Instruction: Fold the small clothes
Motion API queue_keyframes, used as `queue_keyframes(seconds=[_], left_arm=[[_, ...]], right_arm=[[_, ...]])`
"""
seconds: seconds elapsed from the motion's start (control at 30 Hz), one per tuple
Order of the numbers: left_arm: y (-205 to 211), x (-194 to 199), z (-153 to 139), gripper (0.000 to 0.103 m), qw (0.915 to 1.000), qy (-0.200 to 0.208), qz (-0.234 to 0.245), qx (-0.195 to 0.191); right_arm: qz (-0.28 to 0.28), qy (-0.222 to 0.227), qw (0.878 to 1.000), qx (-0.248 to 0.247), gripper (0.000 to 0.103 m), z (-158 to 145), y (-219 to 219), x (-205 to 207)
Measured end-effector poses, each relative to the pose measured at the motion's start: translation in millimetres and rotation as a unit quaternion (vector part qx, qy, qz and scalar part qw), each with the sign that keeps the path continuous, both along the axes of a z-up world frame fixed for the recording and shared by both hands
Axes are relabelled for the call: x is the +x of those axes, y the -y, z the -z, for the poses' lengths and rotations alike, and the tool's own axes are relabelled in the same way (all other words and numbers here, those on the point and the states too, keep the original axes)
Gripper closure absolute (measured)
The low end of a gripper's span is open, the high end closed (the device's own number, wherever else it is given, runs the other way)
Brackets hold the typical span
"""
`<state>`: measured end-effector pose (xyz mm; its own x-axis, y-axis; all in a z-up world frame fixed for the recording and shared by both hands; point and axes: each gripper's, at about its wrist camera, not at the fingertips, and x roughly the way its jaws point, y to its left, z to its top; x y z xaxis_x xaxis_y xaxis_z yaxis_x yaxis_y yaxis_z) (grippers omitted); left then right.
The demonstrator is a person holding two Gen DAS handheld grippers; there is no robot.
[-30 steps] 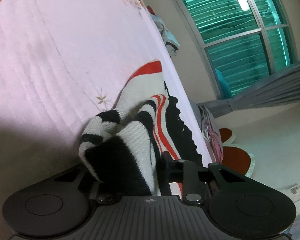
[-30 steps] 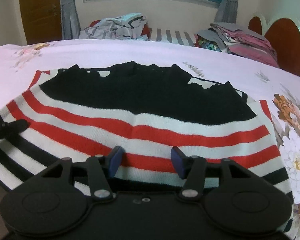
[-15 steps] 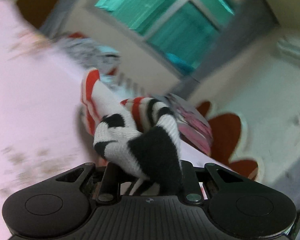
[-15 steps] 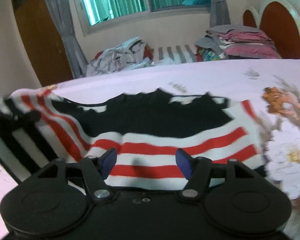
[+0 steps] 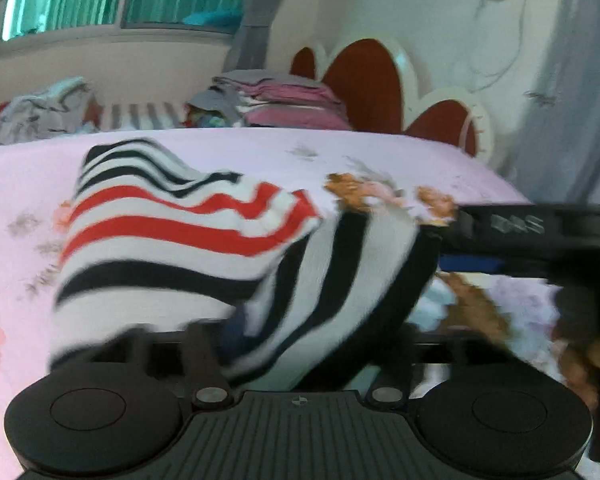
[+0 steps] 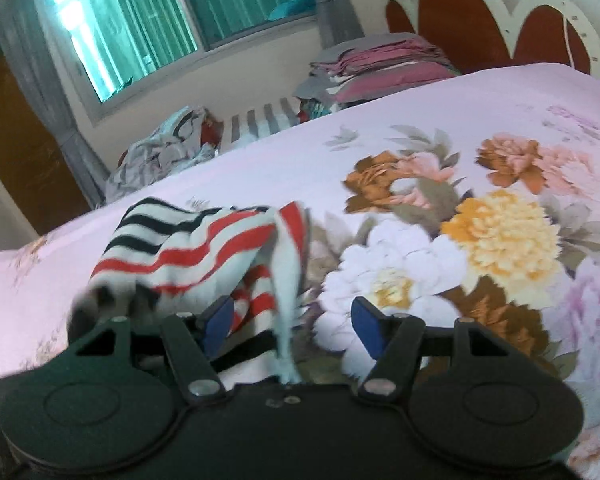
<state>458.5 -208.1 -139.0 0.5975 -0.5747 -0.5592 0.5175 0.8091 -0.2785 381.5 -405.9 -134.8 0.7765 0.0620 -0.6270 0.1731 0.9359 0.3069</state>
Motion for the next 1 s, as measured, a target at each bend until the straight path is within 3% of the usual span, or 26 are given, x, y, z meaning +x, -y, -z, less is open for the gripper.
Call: queue_keyframes(seconds=[0.2,0.33,0.5,0.57,0.63,0.73,0.8,0.9,1.0], left_arm=[[-21,-45,-19,0.026,0.9993,-0.006,0.033,-0.019],[-66,-60,-23,0.026,0.9992,-0.004,-0.020,-0.035],[-118,-49,-19,0.026,0.9945,-0.005,-0.103,-0.022],[-132,-43,-14,0.026,0.9910,-0.017,-0.130,-0.027],[-136,-36,-7,0.026,0.9883,-0.021,-0.148,-0.029],[-134,-26,1,0.026,0.9856,-0.026,-0.163,-0.037],[-127,-20,4,0.026,0.9843,-0.027,-0.170,-0.042],[-115,-20,4,0.026,0.9861,-0.026,-0.156,-0.052],[-99,-17,9,0.026,0.9891,-0.027,-0.136,-0.048]], right_arm=[[-0.041,-0.003,0.996,0.075,0.037,-2,-1,14],[-0.078,-0.045,0.989,0.121,0.035,11,-15,28],[-0.080,-0.070,0.986,0.129,0.037,26,-24,41],[-0.089,-0.074,0.986,0.118,0.045,30,-31,47],[-0.096,-0.083,0.984,0.122,0.062,35,-36,54],[-0.095,-0.076,0.985,0.118,0.074,37,-42,59],[-0.103,-0.049,0.990,0.078,0.078,25,-51,57],[-0.113,0.028,0.993,0.015,0.080,-7,-57,44],[-0.097,0.021,0.995,0.016,0.080,-4,-43,42]])
